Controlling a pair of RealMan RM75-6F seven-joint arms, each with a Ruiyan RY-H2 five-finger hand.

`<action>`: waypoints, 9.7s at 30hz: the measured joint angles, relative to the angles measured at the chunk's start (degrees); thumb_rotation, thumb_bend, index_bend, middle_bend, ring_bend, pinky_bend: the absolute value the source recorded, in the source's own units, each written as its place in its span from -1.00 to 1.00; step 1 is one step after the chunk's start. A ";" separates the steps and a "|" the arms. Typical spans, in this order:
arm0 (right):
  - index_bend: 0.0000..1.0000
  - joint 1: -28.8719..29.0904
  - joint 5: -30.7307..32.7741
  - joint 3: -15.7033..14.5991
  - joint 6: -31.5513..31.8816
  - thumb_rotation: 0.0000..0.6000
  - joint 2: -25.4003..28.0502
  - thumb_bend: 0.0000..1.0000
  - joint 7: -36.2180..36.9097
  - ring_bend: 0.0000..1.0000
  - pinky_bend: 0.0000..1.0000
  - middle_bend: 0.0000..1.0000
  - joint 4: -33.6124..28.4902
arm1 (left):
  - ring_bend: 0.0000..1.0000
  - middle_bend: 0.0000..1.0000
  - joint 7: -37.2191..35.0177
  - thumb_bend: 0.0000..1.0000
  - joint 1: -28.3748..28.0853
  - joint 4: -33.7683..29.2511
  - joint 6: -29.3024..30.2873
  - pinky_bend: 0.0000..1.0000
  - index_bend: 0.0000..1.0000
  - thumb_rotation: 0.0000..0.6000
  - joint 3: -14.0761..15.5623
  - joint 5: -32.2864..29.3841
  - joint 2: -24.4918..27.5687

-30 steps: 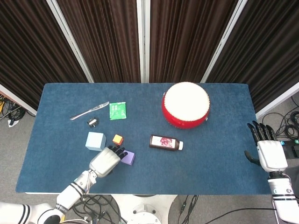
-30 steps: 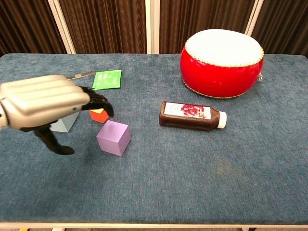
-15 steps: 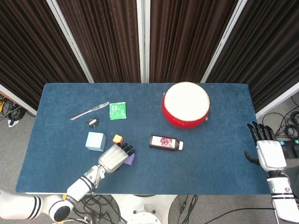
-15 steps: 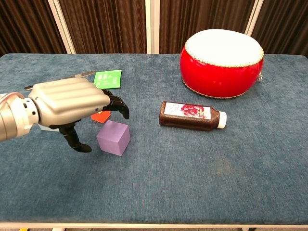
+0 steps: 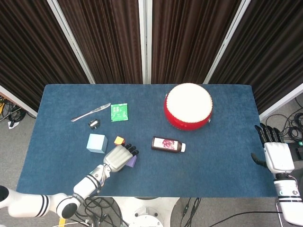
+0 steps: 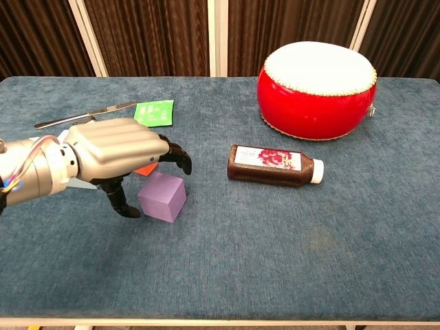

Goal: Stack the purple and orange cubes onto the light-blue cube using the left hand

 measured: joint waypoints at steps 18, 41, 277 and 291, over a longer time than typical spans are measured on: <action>-1.00 0.33 0.85 0.06 -1.15 1.00 -0.24 -0.61 0.98 -1.00 -0.99 -0.96 1.19 | -0.51 -0.22 0.23 -0.56 -1.01 3.36 -0.18 -0.21 -0.27 1.00 0.09 -1.92 -2.15; -1.00 0.45 1.26 0.13 -1.30 1.00 -0.48 -0.61 0.74 -1.00 -0.99 -0.96 1.42 | -0.48 0.00 -0.58 -0.47 -1.08 1.53 1.22 -0.19 -0.04 1.00 -0.68 -3.23 -0.83; -1.00 3.52 8.22 1.21 -6.08 1.00 -0.80 -0.61 -4.91 -1.00 -1.00 -0.97 -0.25 | -0.45 -0.13 -5.65 -0.58 -11.44 23.60 -10.71 -0.18 -0.03 1.00 0.16 -4.78 -2.43; -1.00 4.04 8.96 1.27 -6.80 1.00 -0.85 -0.60 -5.77 -1.00 -1.00 -0.97 -0.61 | -0.43 -0.09 -7.55 -0.52 -11.05 25.23 -11.09 -0.18 0.18 1.00 -0.26 -3.70 -3.08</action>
